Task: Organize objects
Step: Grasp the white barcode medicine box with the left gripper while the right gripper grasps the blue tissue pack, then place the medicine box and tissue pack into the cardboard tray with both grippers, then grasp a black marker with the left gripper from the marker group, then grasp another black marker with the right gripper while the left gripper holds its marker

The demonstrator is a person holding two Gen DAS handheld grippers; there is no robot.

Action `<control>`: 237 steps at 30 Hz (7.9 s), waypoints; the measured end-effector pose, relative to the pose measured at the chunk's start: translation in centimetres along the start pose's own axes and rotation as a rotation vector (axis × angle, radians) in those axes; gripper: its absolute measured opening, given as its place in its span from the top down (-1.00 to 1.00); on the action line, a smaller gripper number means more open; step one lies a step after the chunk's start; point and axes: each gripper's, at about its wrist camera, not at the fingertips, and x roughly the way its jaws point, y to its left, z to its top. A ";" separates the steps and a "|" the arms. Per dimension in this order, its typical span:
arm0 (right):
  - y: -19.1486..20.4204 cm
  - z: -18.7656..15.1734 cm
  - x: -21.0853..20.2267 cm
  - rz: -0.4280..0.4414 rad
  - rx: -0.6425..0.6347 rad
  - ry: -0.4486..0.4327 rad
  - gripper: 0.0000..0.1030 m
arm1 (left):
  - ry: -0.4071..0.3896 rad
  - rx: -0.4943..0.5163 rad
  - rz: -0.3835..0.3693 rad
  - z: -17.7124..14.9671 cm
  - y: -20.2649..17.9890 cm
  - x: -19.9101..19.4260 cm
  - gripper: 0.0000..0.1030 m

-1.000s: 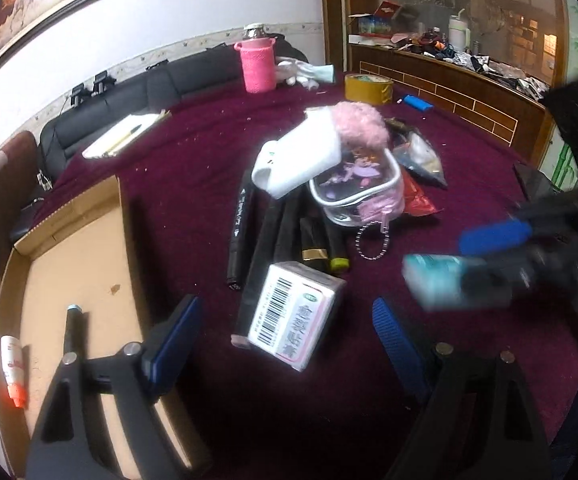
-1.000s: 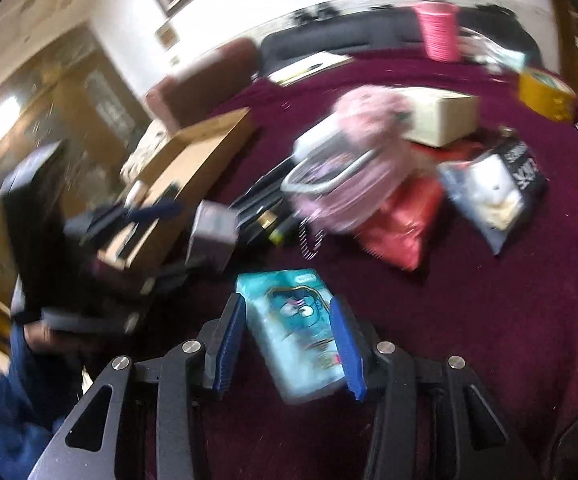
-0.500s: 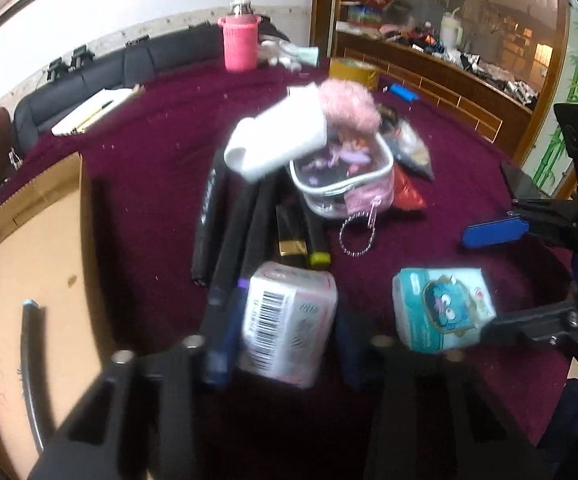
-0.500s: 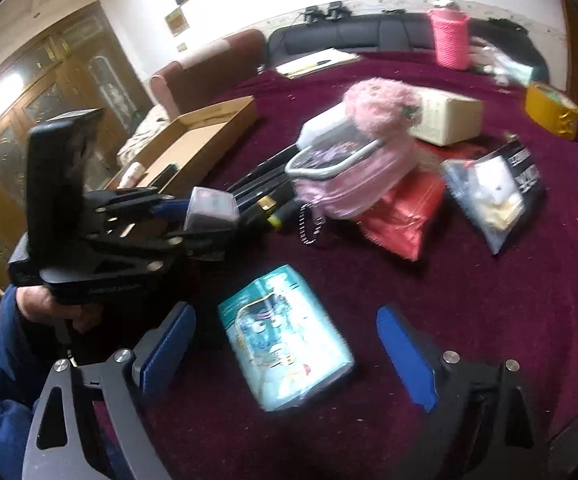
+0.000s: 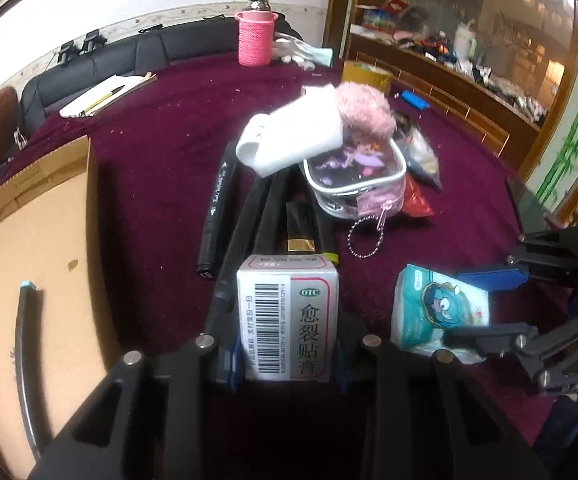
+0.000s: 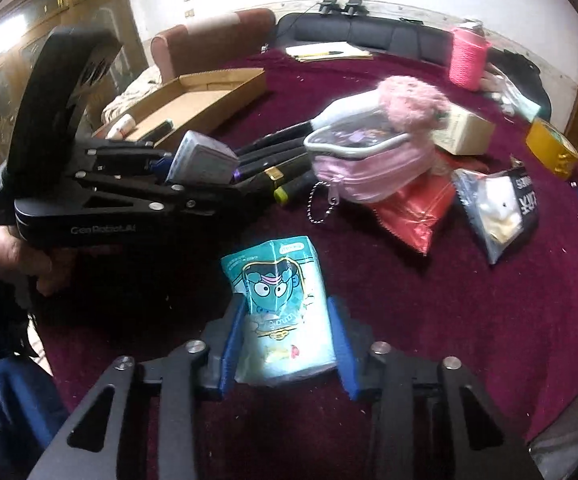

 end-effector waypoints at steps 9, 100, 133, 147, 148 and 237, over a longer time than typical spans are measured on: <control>0.1 0.3 0.2 -0.010 0.008 0.024 0.10 | -0.017 -0.035 -0.012 -0.3 0.6 -0.8 0.37; 6.3 22.0 13.8 0.199 0.254 0.000 -0.23 | -0.046 -0.481 0.164 3.9 21.8 -5.3 -0.39; -8.4 8.6 4.9 0.208 0.624 -0.152 -0.19 | 0.162 -0.094 0.115 9.1 3.5 8.5 0.09; -7.5 8.7 2.9 0.130 0.521 -0.198 -0.20 | 0.138 -0.088 0.054 2.8 0.1 3.4 0.44; -7.3 8.5 2.7 0.126 0.511 -0.197 -0.20 | 0.136 -0.092 0.052 2.3 0.0 3.0 0.44; -0.5 -1.0 0.1 -0.298 0.092 0.062 0.65 | 0.079 0.039 0.181 -1.9 -5.0 0.6 0.68</control>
